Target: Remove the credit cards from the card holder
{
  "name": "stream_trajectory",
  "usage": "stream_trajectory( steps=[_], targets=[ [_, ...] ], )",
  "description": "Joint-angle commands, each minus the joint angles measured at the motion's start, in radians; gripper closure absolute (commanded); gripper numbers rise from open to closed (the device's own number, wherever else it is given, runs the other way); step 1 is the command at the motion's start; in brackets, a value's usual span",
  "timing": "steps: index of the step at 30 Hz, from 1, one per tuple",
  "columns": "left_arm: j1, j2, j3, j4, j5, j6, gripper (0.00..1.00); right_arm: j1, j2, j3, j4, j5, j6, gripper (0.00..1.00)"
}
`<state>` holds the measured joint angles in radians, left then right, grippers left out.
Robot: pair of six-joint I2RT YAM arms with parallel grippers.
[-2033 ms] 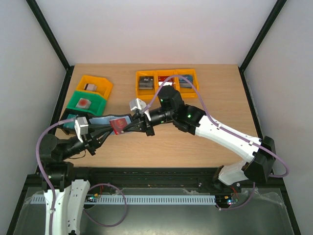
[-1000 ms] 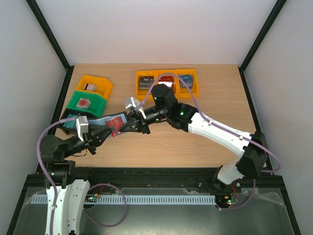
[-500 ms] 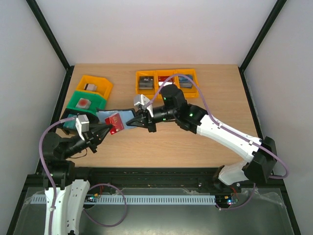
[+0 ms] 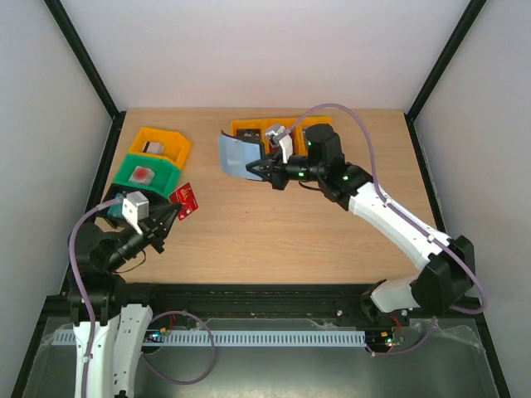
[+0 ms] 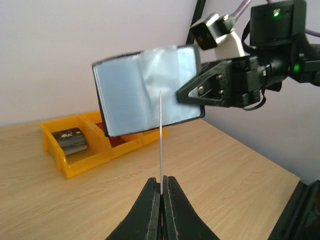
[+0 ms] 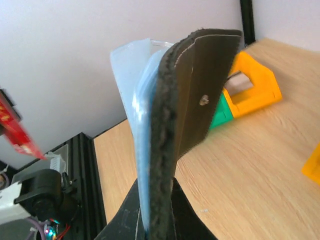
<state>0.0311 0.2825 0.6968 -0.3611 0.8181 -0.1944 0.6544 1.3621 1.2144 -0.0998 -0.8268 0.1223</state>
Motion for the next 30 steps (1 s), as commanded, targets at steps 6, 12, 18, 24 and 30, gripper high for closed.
stream_trajectory(
  steps=[6,12,18,24,30],
  targets=[
    [0.003,-0.006,-0.045,0.117,0.050,-0.139,0.98,0.005,0.199,-0.057,-0.063,-0.071,0.252,0.98],
    [0.007,0.002,-0.093,0.200,0.072,-0.244,0.98,0.034,0.343,-0.165,0.004,-0.150,0.285,0.98],
    [0.009,-0.006,-0.094,0.200,0.077,-0.238,0.98,0.034,0.418,-0.147,-0.140,0.080,0.228,0.63],
    [0.009,-0.010,-0.098,0.190,0.075,-0.227,0.98,0.033,0.308,-0.094,-0.299,0.614,0.203,0.21],
    [0.010,-0.010,-0.121,0.219,0.116,-0.232,0.98,0.042,0.156,-0.038,-0.345,0.787,0.137,0.23]
  ],
)
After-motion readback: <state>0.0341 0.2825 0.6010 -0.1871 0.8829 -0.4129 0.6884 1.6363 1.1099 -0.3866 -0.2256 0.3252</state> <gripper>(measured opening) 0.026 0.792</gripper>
